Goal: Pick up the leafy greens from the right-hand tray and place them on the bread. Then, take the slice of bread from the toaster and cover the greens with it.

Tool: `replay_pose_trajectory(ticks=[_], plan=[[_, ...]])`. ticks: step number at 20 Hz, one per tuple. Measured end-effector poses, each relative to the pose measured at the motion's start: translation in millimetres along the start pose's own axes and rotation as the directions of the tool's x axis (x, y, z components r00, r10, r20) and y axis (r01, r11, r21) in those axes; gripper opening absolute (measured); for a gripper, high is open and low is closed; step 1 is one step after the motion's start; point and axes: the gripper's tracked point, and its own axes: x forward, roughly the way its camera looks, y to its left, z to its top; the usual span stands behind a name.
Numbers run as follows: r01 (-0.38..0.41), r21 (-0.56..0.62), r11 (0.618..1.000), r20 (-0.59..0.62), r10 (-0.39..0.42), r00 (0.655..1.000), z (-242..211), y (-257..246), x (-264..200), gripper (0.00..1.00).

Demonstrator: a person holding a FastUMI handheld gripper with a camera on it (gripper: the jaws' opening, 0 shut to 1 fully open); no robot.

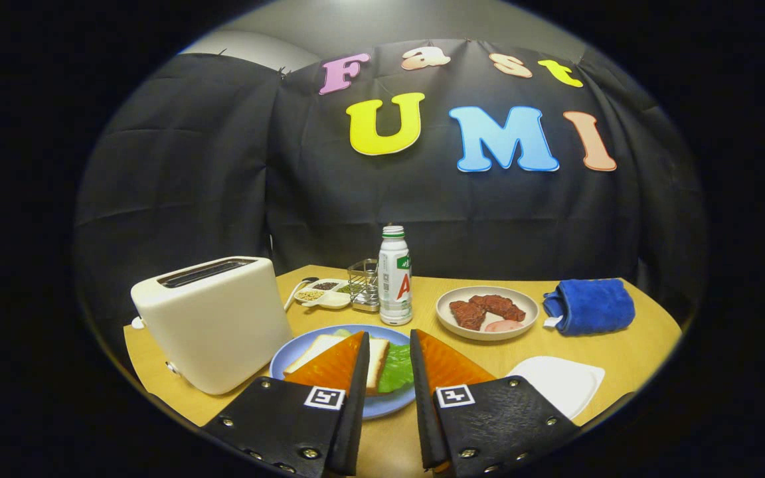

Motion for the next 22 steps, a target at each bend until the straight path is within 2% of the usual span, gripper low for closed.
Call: replay_pose_trajectory(ticks=[7, 9, 11, 13, 16, 22], plan=[[0.071, 0.012, 0.997, 0.081, -0.072, 0.994, 10.9, -63.1, -53.0, 0.36], [0.117, 0.013, 0.993, 0.125, -0.118, 0.985, 15.6, -89.4, -76.0, 0.36], [0.205, 0.062, 0.977, 0.179, -0.213, 0.960, 34.9, -125.6, -90.9, 0.35], [0.225, 0.112, 0.968, 0.166, -0.241, 0.956, 46.9, -147.5, -97.7, 0.36], [0.290, 0.042, 0.956, 0.147, -0.293, 0.945, 54.3, -192.3, -111.2, 0.36], [0.298, 0.029, 0.954, 0.103, -0.300, 0.948, 30.2, -258.5, -141.0, 0.36]])
